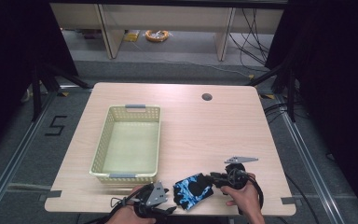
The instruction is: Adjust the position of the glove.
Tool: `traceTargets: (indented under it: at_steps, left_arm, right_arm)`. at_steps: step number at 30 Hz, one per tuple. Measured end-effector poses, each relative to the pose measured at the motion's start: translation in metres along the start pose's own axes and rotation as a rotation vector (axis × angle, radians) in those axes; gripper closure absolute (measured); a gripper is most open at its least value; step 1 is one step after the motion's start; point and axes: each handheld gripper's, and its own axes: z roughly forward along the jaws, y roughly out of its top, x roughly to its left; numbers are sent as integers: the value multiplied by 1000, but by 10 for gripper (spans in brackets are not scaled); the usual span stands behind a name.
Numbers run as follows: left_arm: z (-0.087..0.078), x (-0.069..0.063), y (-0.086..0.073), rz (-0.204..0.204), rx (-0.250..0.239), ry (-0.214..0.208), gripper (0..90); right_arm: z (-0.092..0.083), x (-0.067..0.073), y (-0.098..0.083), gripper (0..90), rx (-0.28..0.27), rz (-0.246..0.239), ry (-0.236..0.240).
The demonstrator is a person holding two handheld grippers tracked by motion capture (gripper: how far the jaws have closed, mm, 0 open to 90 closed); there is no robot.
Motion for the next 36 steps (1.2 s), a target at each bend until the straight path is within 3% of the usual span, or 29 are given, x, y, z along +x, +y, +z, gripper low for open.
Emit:
traceTargets:
  at_steps: [1, 3, 4, 12, 13, 17, 19, 20, 23, 26, 31, 36]
  left_arm:
    - [3, -1, 2, 10, -3, 1, 378]
    - [5, -2, 5, 36, 7, 11, 390]
    - [7, -3, 6, 25, -6, 19, 393]
    - [11, -9, 9, 69, -1, 37, 465]
    - [11, -9, 9, 69, -1, 37, 480]
    - [11, -11, 10, 89, 10, 34, 553]
    - [11, -12, 10, 97, 7, 30, 586]
    - [11, -12, 10, 103, 7, 30, 608]
    - [11, -14, 10, 112, -3, 42, 659]
    - [11, -13, 10, 116, -4, 45, 692]
    - [11, -12, 10, 125, -1, 60, 733]
    - [11, -7, 11, 111, -10, 53, 775]
  right_arm:
    - [0, 1, -1, 696, 0, 13, 19]
    - [0, 2, -3, 696, 7, 4, 13]
    - [0, 2, -3, 696, 14, 17, 10]
    - [5, 4, -11, 696, 53, 47, 32]
    - [7, 3, -12, 696, 49, 47, 53]
    - [11, 4, -16, 700, 53, 75, 65]
    - [14, 1, -18, 713, 44, 113, 99]
    - [14, 0, -19, 721, 36, 120, 129]
    - [17, -3, -22, 784, 25, 146, 147]
    - [15, -3, -22, 849, 5, 121, 169]
    - [15, -2, -21, 860, -23, 106, 168]
    - [7, 0, -17, 864, -88, 73, 178]
